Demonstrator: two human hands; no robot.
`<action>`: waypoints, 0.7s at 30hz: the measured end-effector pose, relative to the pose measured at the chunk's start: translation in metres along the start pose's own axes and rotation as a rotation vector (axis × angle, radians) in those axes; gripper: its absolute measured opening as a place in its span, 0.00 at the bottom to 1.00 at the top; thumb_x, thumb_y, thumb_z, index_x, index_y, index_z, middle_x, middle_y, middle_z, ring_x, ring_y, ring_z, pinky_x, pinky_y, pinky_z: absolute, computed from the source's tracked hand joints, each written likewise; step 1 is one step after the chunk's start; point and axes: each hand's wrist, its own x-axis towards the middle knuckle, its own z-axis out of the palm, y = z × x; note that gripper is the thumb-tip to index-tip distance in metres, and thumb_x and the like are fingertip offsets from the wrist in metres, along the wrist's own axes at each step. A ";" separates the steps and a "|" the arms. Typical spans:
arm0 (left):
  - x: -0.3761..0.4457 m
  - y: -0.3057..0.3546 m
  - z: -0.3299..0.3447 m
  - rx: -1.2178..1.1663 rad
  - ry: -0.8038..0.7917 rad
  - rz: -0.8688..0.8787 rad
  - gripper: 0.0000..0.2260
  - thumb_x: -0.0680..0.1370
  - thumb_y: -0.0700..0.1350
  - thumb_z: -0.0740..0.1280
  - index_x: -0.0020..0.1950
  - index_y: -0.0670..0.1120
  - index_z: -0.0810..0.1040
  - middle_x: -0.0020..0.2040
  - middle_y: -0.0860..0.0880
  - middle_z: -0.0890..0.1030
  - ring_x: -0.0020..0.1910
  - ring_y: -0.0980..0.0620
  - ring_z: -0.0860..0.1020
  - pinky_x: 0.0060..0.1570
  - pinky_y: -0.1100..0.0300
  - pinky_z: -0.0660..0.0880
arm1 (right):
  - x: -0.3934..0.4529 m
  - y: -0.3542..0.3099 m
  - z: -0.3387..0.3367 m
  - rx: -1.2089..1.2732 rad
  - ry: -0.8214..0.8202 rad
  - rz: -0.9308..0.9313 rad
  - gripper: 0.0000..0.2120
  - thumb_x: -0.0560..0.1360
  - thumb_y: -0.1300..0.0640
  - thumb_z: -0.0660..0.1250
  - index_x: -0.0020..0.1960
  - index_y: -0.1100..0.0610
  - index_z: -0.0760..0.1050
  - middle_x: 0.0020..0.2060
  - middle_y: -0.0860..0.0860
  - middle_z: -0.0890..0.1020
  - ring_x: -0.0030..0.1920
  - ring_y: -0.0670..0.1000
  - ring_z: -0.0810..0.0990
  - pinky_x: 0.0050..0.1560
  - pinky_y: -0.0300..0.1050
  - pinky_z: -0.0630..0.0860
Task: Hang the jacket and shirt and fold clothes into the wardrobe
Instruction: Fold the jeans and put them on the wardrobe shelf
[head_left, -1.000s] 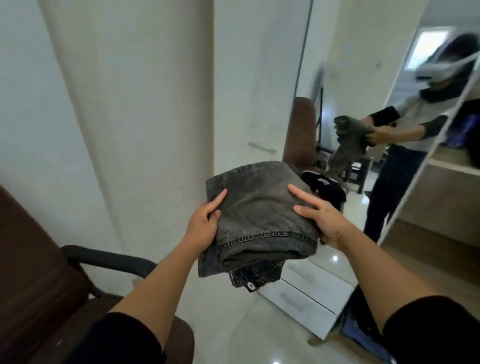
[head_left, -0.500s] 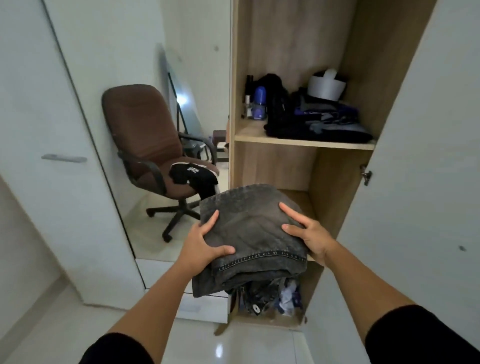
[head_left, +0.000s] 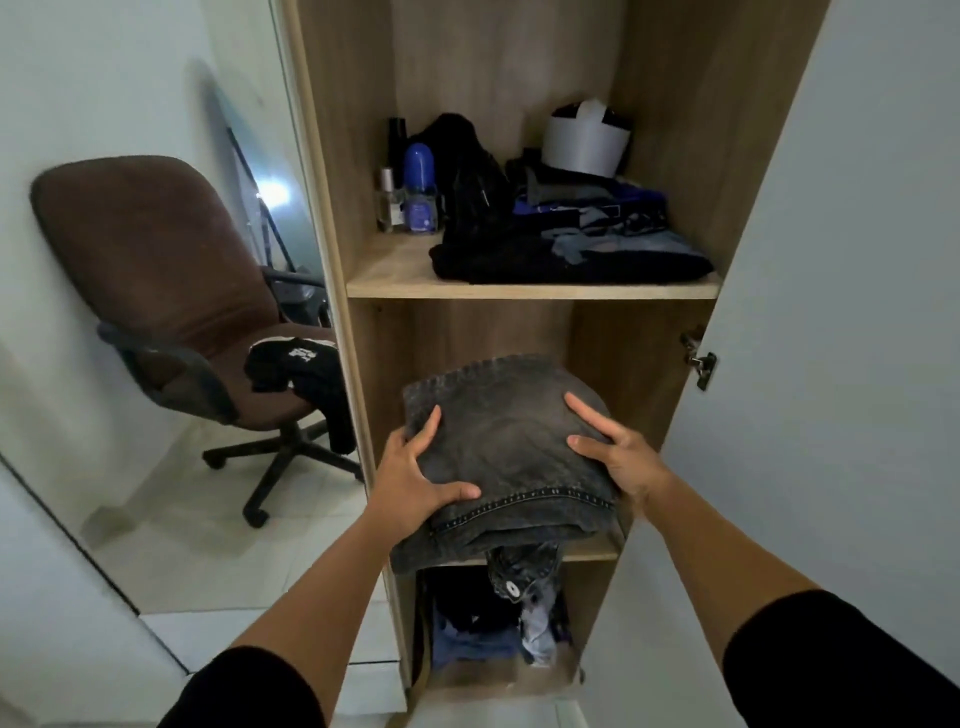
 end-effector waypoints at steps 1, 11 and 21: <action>0.013 -0.003 0.001 0.008 0.012 0.010 0.48 0.62 0.53 0.79 0.75 0.59 0.56 0.70 0.48 0.59 0.72 0.47 0.60 0.71 0.54 0.58 | 0.012 0.003 0.000 0.015 0.007 -0.014 0.23 0.75 0.66 0.66 0.62 0.42 0.72 0.54 0.45 0.77 0.52 0.45 0.78 0.52 0.39 0.76; 0.112 -0.062 0.033 0.097 0.275 0.194 0.47 0.61 0.53 0.79 0.75 0.56 0.60 0.71 0.47 0.59 0.72 0.48 0.60 0.71 0.58 0.55 | 0.130 0.076 0.003 0.218 -0.041 -0.221 0.23 0.75 0.66 0.65 0.64 0.43 0.74 0.55 0.45 0.78 0.58 0.48 0.77 0.56 0.43 0.77; 0.131 -0.208 0.165 0.194 0.110 0.179 0.47 0.63 0.57 0.77 0.76 0.52 0.56 0.74 0.45 0.53 0.74 0.45 0.55 0.73 0.54 0.54 | 0.188 0.242 -0.060 -0.219 0.055 -0.239 0.24 0.77 0.63 0.65 0.70 0.48 0.68 0.69 0.54 0.70 0.63 0.51 0.73 0.59 0.39 0.71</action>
